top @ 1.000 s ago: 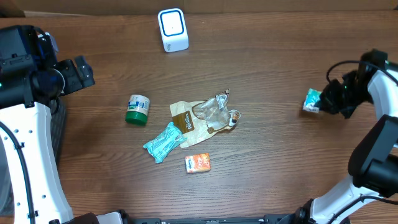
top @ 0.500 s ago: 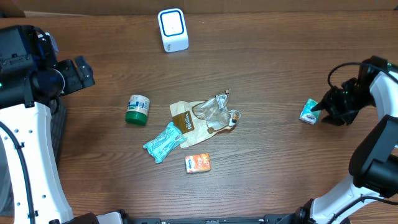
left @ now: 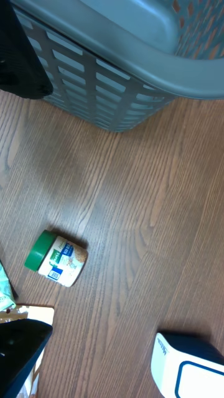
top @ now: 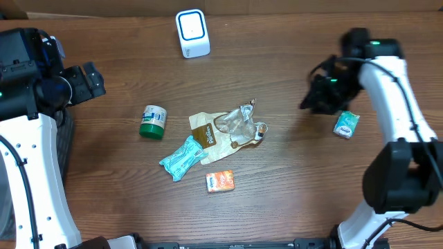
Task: Scan the item barcode
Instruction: 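Move the right gripper over the orange tissue pack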
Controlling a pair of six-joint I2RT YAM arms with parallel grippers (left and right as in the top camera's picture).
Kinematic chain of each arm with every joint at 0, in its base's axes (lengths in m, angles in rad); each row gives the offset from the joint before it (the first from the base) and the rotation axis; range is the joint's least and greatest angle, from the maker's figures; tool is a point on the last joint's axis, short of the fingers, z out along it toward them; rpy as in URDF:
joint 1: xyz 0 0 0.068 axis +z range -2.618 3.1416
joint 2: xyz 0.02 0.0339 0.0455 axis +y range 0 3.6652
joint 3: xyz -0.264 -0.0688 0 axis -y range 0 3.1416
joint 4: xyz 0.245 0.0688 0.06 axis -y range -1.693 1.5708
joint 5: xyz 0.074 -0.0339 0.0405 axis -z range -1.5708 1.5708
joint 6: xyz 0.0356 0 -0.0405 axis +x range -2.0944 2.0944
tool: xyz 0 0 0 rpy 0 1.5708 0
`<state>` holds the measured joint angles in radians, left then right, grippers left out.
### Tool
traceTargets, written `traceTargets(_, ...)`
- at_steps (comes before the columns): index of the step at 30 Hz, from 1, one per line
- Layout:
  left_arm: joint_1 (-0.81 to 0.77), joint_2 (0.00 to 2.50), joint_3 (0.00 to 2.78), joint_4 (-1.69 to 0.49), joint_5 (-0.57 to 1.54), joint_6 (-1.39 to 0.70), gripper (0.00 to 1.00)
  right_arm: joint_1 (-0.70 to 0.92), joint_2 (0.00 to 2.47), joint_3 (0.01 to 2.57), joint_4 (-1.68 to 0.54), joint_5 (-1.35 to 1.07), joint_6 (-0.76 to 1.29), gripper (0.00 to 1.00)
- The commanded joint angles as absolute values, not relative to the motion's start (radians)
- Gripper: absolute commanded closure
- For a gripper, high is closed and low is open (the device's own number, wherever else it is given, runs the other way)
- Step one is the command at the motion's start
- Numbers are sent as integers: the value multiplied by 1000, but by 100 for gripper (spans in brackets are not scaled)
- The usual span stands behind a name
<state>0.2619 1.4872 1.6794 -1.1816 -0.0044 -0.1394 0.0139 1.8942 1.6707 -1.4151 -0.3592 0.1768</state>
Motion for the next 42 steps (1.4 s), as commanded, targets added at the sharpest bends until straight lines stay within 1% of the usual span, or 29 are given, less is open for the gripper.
traceTargets(1, 262, 1472, 1678, -1178, -10, -135, 1, 129, 1867, 1688, -1383, -376, 199, 81)
traceTargets(2, 262, 1472, 1678, -1178, -10, -135, 0, 167, 1867, 1688, -1366, -376, 222, 83)
traceTargets(4, 262, 1472, 1678, -1178, -10, -135, 0, 243, 1867, 1688, -1323, -371, 266, 92)
traceTargets(8, 262, 1472, 1678, -1178, -10, -135, 0, 366, 1867, 1667, -1228, -321, 346, 96)
traceTargets(14, 262, 1472, 1678, -1178, -10, -135, 0, 525, 1874, 1574, -1083, -316, 426, 96)
traceTargets(23, 262, 1472, 1678, -1178, -10, -135, 0, 681, 1875, 1439, -968, -316, 588, 96)
traceTargets(31, 262, 1472, 1678, -1178, -10, -135, 0, 757, 1875, 1331, -802, -300, 742, 96)
traceTargets(36, 262, 1472, 1678, -1178, -10, -135, 1, 791, 1875, 1287, -784, -259, 808, 96)
traceTargets(42, 262, 1472, 1678, -1178, -10, -135, 0, 832, 1876, 1236, -749, -328, 815, 96)
